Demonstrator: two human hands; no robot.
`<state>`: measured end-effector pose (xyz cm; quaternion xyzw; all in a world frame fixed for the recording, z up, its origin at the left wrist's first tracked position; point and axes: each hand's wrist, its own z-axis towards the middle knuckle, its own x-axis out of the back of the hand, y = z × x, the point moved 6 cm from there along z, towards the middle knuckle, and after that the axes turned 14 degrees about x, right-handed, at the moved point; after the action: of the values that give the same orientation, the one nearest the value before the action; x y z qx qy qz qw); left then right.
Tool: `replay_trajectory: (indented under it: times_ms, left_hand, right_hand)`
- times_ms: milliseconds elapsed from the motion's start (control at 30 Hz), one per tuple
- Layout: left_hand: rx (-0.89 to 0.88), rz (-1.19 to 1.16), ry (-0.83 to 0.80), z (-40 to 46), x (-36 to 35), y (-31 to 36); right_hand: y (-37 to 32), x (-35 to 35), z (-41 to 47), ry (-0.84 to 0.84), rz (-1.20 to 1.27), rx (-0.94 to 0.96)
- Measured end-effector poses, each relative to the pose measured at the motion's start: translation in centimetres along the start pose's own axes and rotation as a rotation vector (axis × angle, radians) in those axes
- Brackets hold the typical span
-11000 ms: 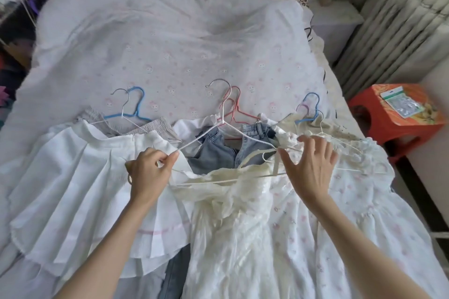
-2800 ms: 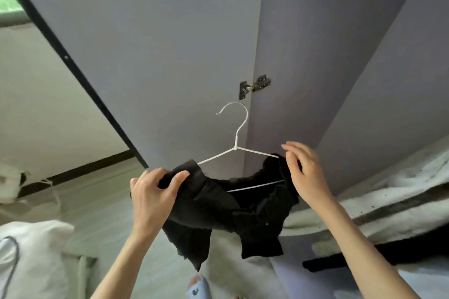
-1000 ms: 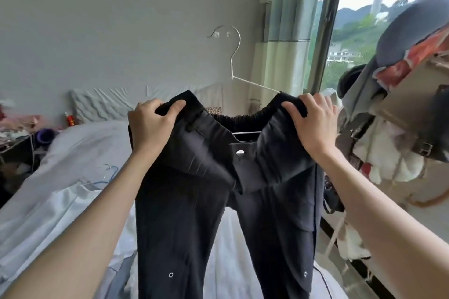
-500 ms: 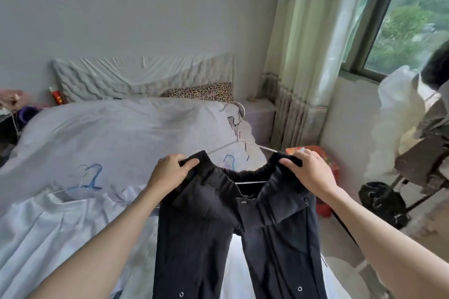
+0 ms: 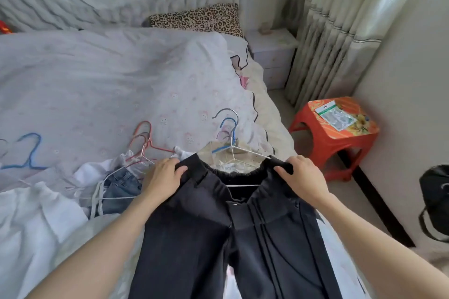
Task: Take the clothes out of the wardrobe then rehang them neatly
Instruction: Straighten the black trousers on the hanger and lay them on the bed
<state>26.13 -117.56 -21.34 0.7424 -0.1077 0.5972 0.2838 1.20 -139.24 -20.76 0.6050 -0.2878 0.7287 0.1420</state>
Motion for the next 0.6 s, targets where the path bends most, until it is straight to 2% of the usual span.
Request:
replay_trajectory:
  times_ms: [133,233,333,400,600]
  left_hand:
    - [0.082,0.022,0.008,3.5,-4.2,0.4]
    - [0.078,-0.026,-0.054,4.8,-7.3,-0.3]
    - [0.028,-0.059,-0.15,5.0,-9.9,-1.2]
    - [0.008,-0.03,-0.136,4.3,-10.5,-1.4]
    - [-0.029,0.162,-0.178,-4.0,-11.1,-1.9]
  right_hand:
    - [2.3,-4.9,2.2,-0.031,-0.017,-0.115]
    - [2.7,-6.9,2.8,-0.059,0.083,-0.165]
    - [1.9,-8.0,2.3,-0.004,0.13,-0.117]
    - [1.2,-8.8,1.3,0.035,0.138,-0.058]
    - [-1.1,-11.6,-7.0,-0.114,0.044,0.03]
